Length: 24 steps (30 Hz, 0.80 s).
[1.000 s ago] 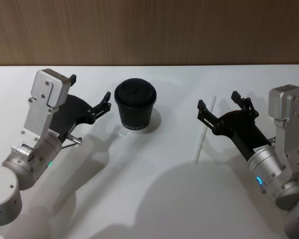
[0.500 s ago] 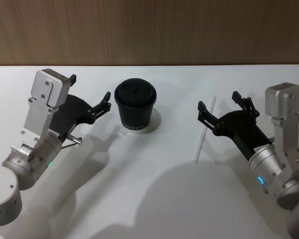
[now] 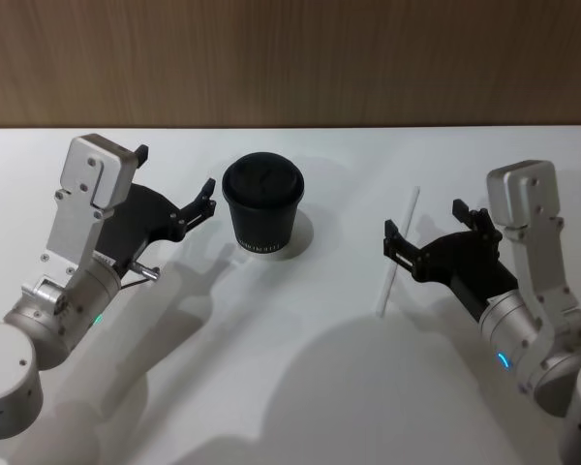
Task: Pick up the straw with one hand, pass it to the other hand, and insert it into the cup.
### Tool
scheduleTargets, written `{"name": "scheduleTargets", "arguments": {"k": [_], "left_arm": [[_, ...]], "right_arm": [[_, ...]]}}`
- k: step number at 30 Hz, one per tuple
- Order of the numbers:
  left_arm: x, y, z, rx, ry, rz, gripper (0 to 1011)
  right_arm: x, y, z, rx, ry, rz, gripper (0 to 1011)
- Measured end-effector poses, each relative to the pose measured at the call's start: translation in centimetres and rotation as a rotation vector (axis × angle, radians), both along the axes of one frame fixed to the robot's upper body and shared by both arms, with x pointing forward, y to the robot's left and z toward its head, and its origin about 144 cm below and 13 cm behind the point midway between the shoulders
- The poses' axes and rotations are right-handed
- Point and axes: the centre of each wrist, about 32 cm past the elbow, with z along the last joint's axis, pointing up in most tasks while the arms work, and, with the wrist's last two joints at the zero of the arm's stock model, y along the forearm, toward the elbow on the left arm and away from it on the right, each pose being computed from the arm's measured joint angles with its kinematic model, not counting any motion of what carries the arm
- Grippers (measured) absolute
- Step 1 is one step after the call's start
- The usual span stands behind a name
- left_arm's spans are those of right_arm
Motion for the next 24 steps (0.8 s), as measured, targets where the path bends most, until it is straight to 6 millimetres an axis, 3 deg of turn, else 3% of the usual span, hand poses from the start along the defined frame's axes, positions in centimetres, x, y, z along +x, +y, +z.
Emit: {"name": "scheduleTargets", "arguments": {"k": [24], "left_arm": [[0.0, 0.0, 0.0, 0.0, 0.0, 0.0, 1001]], "right_arm": [[0.18, 0.64, 0.68, -0.039, 0.142, -0.022, 1001]]}}
